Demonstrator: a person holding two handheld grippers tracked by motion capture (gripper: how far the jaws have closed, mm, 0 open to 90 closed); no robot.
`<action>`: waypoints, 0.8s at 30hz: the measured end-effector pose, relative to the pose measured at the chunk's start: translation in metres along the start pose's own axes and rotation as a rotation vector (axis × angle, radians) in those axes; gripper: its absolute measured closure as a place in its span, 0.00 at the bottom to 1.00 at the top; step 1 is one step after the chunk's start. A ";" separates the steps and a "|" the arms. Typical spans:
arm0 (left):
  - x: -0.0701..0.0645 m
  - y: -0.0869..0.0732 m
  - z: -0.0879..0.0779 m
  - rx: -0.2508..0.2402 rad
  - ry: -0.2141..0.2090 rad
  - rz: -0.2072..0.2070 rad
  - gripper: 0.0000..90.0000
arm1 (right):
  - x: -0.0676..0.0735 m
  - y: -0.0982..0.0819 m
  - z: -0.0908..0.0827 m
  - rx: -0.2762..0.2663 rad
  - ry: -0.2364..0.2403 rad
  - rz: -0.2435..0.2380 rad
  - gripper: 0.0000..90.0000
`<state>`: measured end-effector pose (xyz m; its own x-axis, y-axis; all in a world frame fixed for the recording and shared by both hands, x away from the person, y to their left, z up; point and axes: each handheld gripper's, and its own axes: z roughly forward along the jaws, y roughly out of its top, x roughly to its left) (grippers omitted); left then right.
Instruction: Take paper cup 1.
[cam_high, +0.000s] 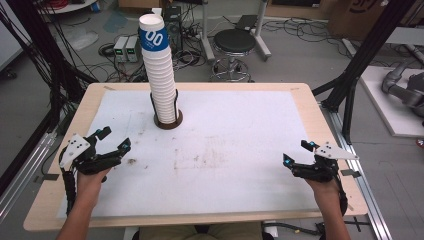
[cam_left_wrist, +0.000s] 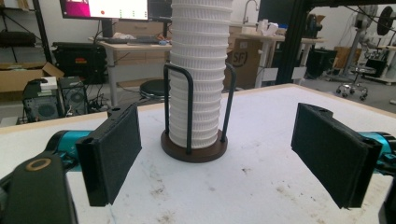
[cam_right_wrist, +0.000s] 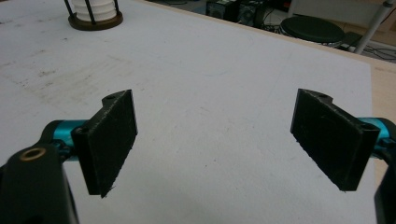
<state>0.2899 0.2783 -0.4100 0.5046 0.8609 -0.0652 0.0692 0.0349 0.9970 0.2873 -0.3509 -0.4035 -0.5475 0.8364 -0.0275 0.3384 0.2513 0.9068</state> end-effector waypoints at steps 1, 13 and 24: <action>0.000 0.000 -0.001 0.000 0.001 -0.001 0.18 | 0.000 0.000 0.000 0.000 0.001 -0.002 0.17; -0.003 0.000 -0.008 -0.009 -0.004 -0.006 0.18 | 0.006 0.001 -0.007 -0.015 0.001 0.001 0.17; -0.006 0.002 -0.004 -0.003 -0.021 -0.009 0.18 | 0.006 0.001 -0.005 -0.015 0.005 -0.004 0.17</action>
<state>0.2833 0.2748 -0.4078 0.5217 0.8499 -0.0750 0.0714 0.0441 0.9965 0.2804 -0.3484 -0.4002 -0.5527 0.8329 -0.0285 0.3249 0.2469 0.9130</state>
